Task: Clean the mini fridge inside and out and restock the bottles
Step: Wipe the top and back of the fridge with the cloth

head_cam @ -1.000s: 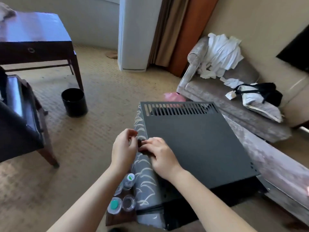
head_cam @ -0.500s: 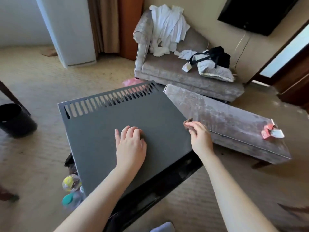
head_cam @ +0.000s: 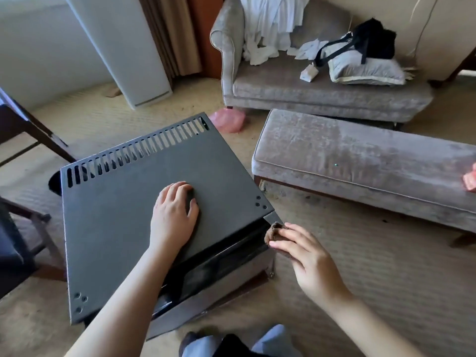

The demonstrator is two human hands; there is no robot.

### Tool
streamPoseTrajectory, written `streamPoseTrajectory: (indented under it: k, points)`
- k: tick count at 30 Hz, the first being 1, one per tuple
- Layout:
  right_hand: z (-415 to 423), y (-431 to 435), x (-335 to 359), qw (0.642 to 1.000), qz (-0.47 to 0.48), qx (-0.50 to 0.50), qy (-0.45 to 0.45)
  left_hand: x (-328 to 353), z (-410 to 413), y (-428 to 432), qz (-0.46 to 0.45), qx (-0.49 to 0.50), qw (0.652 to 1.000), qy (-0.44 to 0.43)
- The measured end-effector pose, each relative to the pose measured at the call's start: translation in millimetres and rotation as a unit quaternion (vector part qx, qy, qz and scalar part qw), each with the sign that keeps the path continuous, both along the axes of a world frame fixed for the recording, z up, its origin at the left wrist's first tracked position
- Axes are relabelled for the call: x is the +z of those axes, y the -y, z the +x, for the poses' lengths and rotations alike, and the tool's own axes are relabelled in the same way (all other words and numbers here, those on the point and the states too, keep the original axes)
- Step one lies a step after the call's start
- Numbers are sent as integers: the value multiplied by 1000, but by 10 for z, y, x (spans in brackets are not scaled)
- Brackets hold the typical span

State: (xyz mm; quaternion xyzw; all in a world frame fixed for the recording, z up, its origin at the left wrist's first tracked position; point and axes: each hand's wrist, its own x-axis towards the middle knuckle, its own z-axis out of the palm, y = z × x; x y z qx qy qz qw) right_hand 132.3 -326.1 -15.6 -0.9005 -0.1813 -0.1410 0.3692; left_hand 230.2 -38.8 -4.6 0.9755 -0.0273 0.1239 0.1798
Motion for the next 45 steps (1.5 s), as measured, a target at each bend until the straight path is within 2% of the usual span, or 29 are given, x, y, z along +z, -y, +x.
streamPoseTrajectory:
  k: [6, 8, 10, 14, 21, 26, 29, 34, 38, 39, 41, 43, 45]
  points:
    - [161, 576, -99, 986, 110, -121, -37, 49, -38, 31, 7, 21, 1000, -1]
    - [353, 524, 27, 992, 99, -75, -30, 55, -41, 31, 8, 25, 1000, -2]
    - [477, 313, 104, 997, 62, 28, -23, 59, -31, 29, 12, 26, 1000, -6]
    - [677, -10, 10, 979, -40, 198, -6, 42, -10, 36, 20, 37, 999, -9]
    - [1618, -285, 6, 950, -88, 298, -22, 81, -32, 91, 3, 105, 994, -18]
    - [2498, -678, 69, 959, -44, 270, -80, 82, -33, 105, 9, 191, 981, -13]
    - [2493, -656, 61, 951, -50, 296, -76, 96, -9, 135, 20, 237, 971, -16]
    - [2200, -221, -55, 903, -22, 428, 27, 99, 17, 176, 45, 259, 964, -30]
    - [2542, -223, -60, 837, -25, 540, 80, 102, 34, 247, 79, 282, 955, -43]
    - [2742, -287, -60, 838, -23, 540, 74, 106, 50, 294, 96, 290, 951, -47]
    - [3214, -473, -59, 866, -12, 499, 24, 141, 97, 451, 102, 320, 941, -48]
    - [3720, -723, -55, 899, 11, 436, -38, 190, 166, 707, 66, 367, 928, -28]
    - [4163, -989, -33, 917, 24, 390, -77, 210, 250, 1014, 47, 394, 918, -11]
